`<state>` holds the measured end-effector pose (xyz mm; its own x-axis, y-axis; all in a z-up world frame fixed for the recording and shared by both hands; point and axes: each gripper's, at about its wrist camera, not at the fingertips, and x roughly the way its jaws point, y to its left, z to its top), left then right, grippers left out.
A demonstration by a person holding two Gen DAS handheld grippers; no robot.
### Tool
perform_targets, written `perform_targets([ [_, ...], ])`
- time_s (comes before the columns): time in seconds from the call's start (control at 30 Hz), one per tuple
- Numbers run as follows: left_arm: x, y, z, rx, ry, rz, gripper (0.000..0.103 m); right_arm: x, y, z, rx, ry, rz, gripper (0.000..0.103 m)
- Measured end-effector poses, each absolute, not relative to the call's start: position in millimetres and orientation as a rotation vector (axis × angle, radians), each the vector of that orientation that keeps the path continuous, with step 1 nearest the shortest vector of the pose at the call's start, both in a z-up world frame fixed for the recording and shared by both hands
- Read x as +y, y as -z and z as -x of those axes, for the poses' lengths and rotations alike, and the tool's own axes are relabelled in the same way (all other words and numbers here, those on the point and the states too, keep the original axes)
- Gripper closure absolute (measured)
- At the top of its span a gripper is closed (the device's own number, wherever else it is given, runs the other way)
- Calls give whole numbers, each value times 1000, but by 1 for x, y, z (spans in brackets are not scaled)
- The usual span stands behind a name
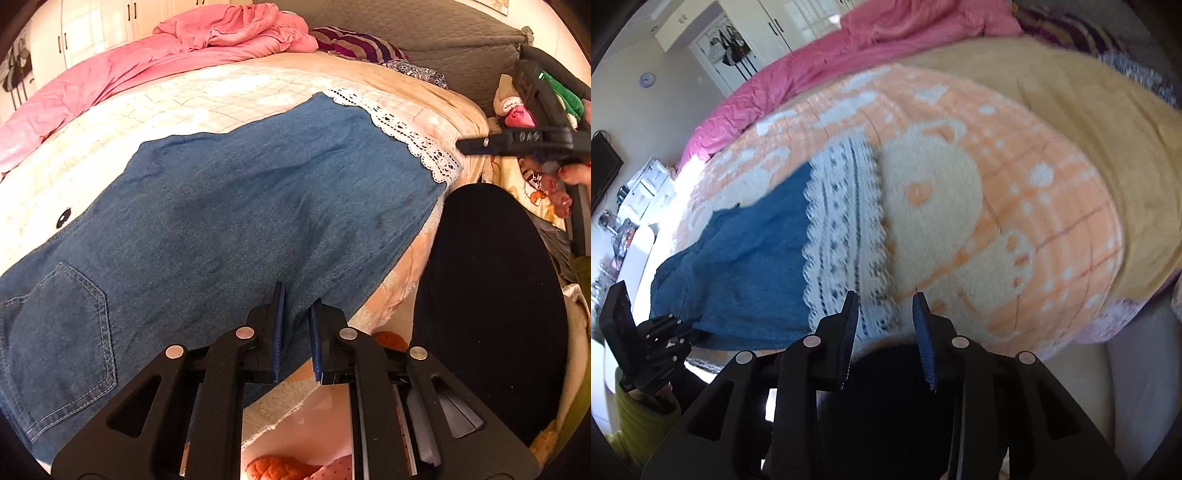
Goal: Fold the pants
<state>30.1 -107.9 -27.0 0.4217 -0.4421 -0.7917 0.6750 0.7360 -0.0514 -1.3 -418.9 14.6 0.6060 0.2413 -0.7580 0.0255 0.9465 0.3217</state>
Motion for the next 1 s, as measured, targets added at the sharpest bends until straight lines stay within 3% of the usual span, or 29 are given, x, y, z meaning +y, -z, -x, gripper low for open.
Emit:
perform_targets([
  [0.3,-111,27,-17,897,733,-323,97,-343,2,-32,1001,-315,-150,73],
  [0.57,-114,29,-15,921,732,-345,97,-340,18,-25,1056,-307,-145,72],
  [0.63,-114,28,-15,903,728,-344,96,-334,8,-17,1014,-343,-122,59],
  [0.73,-117,29,-14,896,732,-351,86,-324,-2,-12,981,-374,-93,58],
  [0.9,-123,32,-14,884,738,-356,85,-312,-4,-25,992,-382,-85,58],
  [0.93,-124,33,-15,886,738,-353,87,-309,-3,-28,1000,-386,-84,58],
  [0.97,-125,33,-15,879,723,-355,97,-307,-3,-31,1003,-393,-88,58],
  [1.0,-126,33,-15,873,712,-360,102,-303,-3,-35,1006,-406,-95,58],
])
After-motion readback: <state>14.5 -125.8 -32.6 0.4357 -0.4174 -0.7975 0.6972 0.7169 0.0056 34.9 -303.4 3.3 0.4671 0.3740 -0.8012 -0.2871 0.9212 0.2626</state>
